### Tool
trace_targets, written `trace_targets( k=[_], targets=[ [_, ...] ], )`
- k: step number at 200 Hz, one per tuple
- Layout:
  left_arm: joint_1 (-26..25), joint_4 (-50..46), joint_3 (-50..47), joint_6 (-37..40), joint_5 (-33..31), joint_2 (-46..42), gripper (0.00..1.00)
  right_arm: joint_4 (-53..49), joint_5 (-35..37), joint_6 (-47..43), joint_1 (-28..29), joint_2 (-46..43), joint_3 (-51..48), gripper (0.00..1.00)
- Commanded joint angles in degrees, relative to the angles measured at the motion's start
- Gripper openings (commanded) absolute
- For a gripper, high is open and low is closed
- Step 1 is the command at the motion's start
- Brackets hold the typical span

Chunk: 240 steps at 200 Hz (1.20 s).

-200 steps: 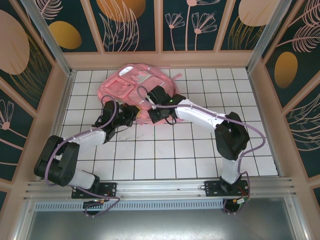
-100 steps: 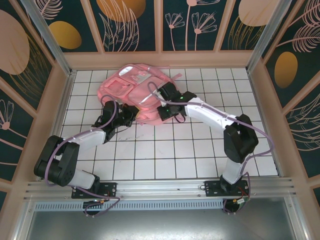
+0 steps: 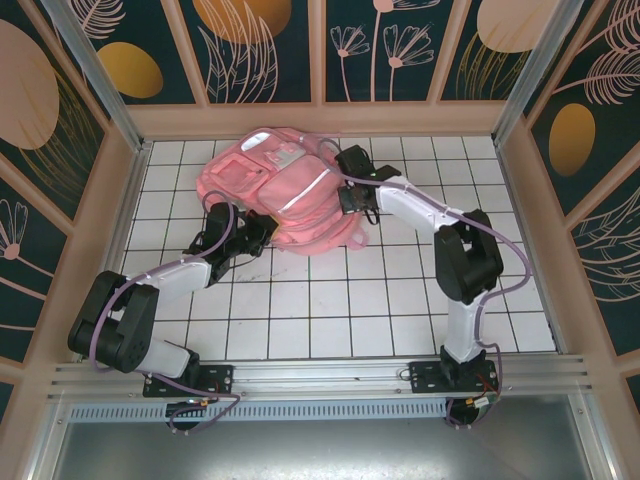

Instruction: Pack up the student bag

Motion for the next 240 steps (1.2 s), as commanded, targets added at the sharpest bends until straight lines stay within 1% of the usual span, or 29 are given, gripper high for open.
trace_targets(
  k=[1,32,39,52,57,62,76,89,99,114,134,153,176,191,219,240],
  targets=[
    [1.3,-1.9,1.3,4.1,-1.6,-0.8,0.00,-2.7,5.5,0.0,-1.9,-0.6,1.0,0.00],
    [1.3,-6.0,5.2,8.0,-2.9,1.4,0.00,-4.6,2.8,0.7,-0.9,-6.4,-5.2,0.00],
    [1.3,-7.1,6.1,8.8,-3.7,1.9,0.00,-4.9,1.7,1.0,1.0,-8.7,-7.3,0.00],
    [1.6,-8.7,7.6,9.9,-5.4,2.8,0.01,-5.3,-1.1,1.5,2.7,-12.0,-9.9,0.00],
    [1.8,-9.5,7.9,10.1,-6.2,3.0,0.05,-5.3,-2.3,1.7,3.4,-13.3,-10.6,0.00],
    [2.0,-10.1,8.1,10.2,-7.1,3.1,0.11,-5.3,-3.5,1.8,4.1,-14.7,-11.4,0.00],
    [2.6,-12.3,8.4,10.6,-9.7,2.5,0.32,-5.2,-6.1,2.6,6.1,-17.2,-12.4,0.00],
    [2.9,-15.3,8.4,11.2,-12.2,0.7,0.49,-4.4,-9.3,3.1,7.7,-18.7,-12.4,0.00],
    [2.9,-18.6,8.5,11.8,-14.5,-1.2,0.56,-3.5,-11.0,3.3,9.2,-19.1,-12.1,0.00],
    [2.9,-23.8,8.1,12.1,-17.3,-4.3,0.64,-2.1,-11.9,3.6,11.0,-18.6,-11.0,0.00],
    [2.9,-28.9,6.6,11.2,-19.0,-8.9,0.66,0.8,-15.6,3.7,12.6,-17.2,-9.6,0.00],
    [2.9,-29.8,4.0,9.2,-16.8,-13.0,0.66,3.5,-19.1,3.7,14.2,-14.9,-7.8,0.00],
    [2.8,-26.2,-0.3,5.0,-11.2,-16.7,0.65,6.6,-22.9,4.2,15.7,-11.7,-5.7,0.00],
    [2.7,-23.6,-2.8,2.1,-8.8,-18.5,0.63,8.0,-24.4,4.5,16.5,-10.0,-4.2,0.00],
    [1.1,-19.7,-5.1,-2.5,-6.6,-20.1,0.61,9.1,-25.9,4.6,17.3,-8.0,-3.2,0.00],
    [-1.5,-16.9,-4.1,-3.9,-5.7,-17.6,0.61,8.4,-24.5,5.0,17.3,-8.5,-4.5,0.00]
  ],
)
